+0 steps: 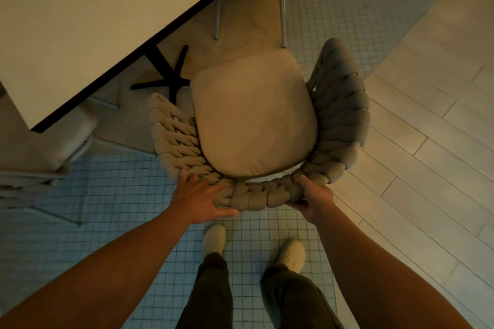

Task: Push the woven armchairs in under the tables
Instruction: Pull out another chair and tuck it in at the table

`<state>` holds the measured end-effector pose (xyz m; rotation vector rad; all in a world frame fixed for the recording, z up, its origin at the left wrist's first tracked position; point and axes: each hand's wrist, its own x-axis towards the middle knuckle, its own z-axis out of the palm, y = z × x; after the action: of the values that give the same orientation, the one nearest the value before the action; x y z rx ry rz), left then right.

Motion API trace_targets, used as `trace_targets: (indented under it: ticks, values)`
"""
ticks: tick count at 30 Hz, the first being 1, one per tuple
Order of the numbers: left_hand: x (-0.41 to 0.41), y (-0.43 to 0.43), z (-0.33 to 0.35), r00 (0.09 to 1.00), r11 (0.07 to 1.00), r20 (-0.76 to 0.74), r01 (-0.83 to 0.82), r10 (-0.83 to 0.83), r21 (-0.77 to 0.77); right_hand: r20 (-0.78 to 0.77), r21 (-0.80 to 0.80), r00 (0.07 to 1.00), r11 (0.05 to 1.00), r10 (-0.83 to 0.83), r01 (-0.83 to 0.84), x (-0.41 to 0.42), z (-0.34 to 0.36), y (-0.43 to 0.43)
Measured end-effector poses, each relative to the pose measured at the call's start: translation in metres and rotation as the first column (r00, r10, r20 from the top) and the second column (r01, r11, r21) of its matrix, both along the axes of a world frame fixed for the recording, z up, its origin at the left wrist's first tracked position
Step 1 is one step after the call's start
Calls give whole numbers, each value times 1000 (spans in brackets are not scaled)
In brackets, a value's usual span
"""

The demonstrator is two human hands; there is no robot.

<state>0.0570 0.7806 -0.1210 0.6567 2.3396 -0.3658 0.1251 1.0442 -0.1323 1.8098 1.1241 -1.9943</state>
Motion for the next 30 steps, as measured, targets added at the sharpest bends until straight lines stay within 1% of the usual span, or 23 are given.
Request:
trace_targets:
  ticks: [2,3,4,5,6,7,8,9,10,11,12,13,14,15,16,18,19,20,22,24,26,28,30]
  values:
    - [6,1,5,998,997,38,-58,56,57,5,34,998,998,61,-61,4,6,1]
    - [11,2,9,988,983,66,-144,137,118,30,77,990,987,139,-141,8,11,1]
    - [16,2,13,955,928,98,-296,281,225,71,143,968,958,239,-247,12,16,1]
    - [23,2,17,878,796,133,-473,459,379,130,233,925,895,358,-379,18,23,0]
    - [32,2,19,766,595,164,-598,622,537,193,330,854,788,483,-520,24,26,1]
    - [40,3,24,645,401,179,-642,742,653,272,413,755,636,597,-651,30,31,2]
    - [47,4,29,528,249,188,-647,828,720,355,477,640,457,682,-751,36,33,3]
    - [52,3,32,407,136,204,-666,890,734,425,523,530,279,733,-805,41,37,3]
    - [54,2,32,282,33,237,-704,930,709,462,570,444,126,768,-812,44,40,3]
    - [55,0,28,159,-67,283,-757,946,650,465,620,376,8,802,-784,46,41,3]
    - [54,-5,21,55,-172,354,-798,934,578,440,686,322,-83,838,-723,45,41,2]
    - [52,-7,15,-56,-300,455,-822,888,483,408,744,269,-147,872,-652,43,41,2]
    - [49,-9,8,-159,-427,577,-827,801,365,389,783,208,-202,898,-589,40,38,3]
    - [45,-8,5,-242,-528,682,-813,690,246,405,791,145,-267,903,-551,35,36,3]
    - [41,-7,4,-290,-588,747,-793,599,163,445,760,61,-341,893,-553,29,32,5]
    - [34,-3,0,-331,-646,809,-760,486,77,535,650,-119,-498,836,-575,15,28,7]
    - [30,-2,-4,-350,-671,824,-740,445,48,548,589,-205,-548,811,-594,8,28,7]
    - [27,0,-8,-370,-690,830,-723,418,26,546,546,-270,-582,793,-603,3,24,9]
    - [20,3,-17,-387,-712,837,-702,387,5,561,458,-374,-653,739,-603,-9,19,13]
    - [16,7,-22,-387,-720,847,-694,364,-8,582,414,-434,-710,688,-570,-20,12,22]
    - [13,8,-32,-406,-735,835,-678,372,-3,592,387,-470,-742,655,-547,-26,7,33]
    - [15,9,-43,-436,-766,817,-643,377,11,616,394,-480,-772,624,-498,-25,1,44]
    - [16,9,-45,-436,-787,808,-614,397,56,647,426,-463,-791,606,-439,-22,0,46]
